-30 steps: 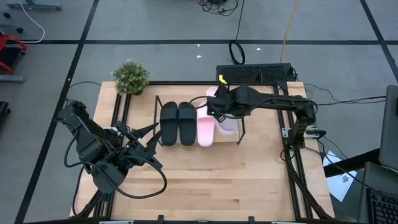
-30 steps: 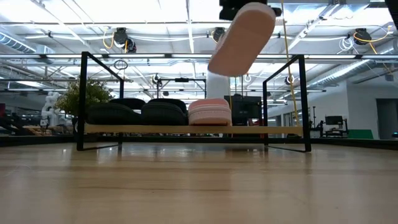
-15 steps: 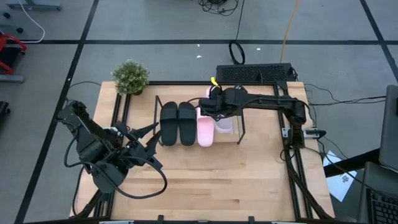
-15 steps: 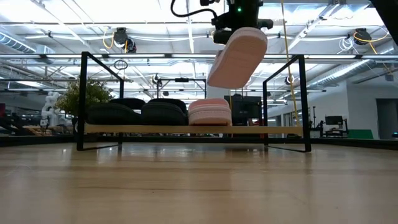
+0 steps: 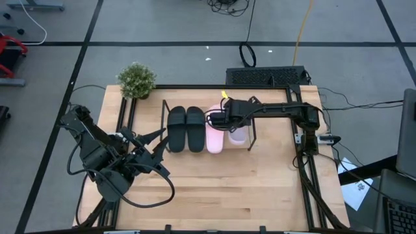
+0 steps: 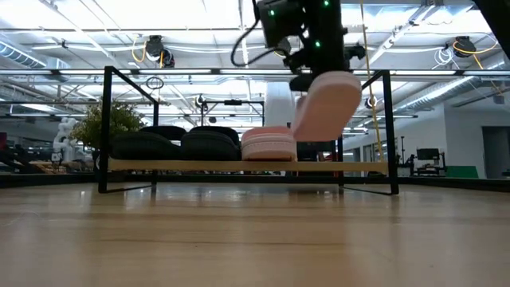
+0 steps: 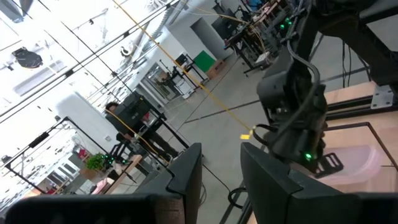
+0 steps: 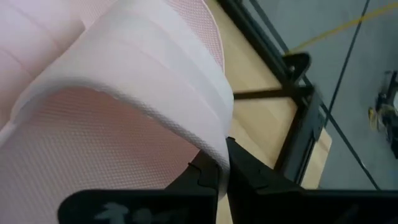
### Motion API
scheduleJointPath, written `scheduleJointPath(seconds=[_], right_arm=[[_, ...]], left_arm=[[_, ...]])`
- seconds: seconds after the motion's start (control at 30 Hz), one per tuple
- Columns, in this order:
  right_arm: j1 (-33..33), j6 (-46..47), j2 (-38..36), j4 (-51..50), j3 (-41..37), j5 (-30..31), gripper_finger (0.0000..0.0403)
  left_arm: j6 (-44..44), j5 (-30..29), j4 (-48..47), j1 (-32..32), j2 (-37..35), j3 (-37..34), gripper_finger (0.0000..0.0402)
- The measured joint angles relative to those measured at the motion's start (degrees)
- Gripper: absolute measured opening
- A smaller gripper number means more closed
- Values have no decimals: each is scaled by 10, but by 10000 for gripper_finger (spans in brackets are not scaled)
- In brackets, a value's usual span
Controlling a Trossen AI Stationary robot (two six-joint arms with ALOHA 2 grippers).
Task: Pick and place slides into the shelf
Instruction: Put the pink slipper on the shelf
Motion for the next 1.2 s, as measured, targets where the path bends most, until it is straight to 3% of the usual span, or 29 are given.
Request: scheduleJointPath(seconds=[0.27, 0.53, 1.2], right_arm=[[7, 41, 0, 1, -47, -11, 0], [7, 41, 0, 0, -48, 20, 0], [14, 0, 0, 35, -48, 5, 0]], left_arm=[[-6, 0, -29, 11, 0, 0, 118], [-6, 0, -30, 30, 0, 0, 118], [-4, 0, -29, 32, 0, 0, 118]])
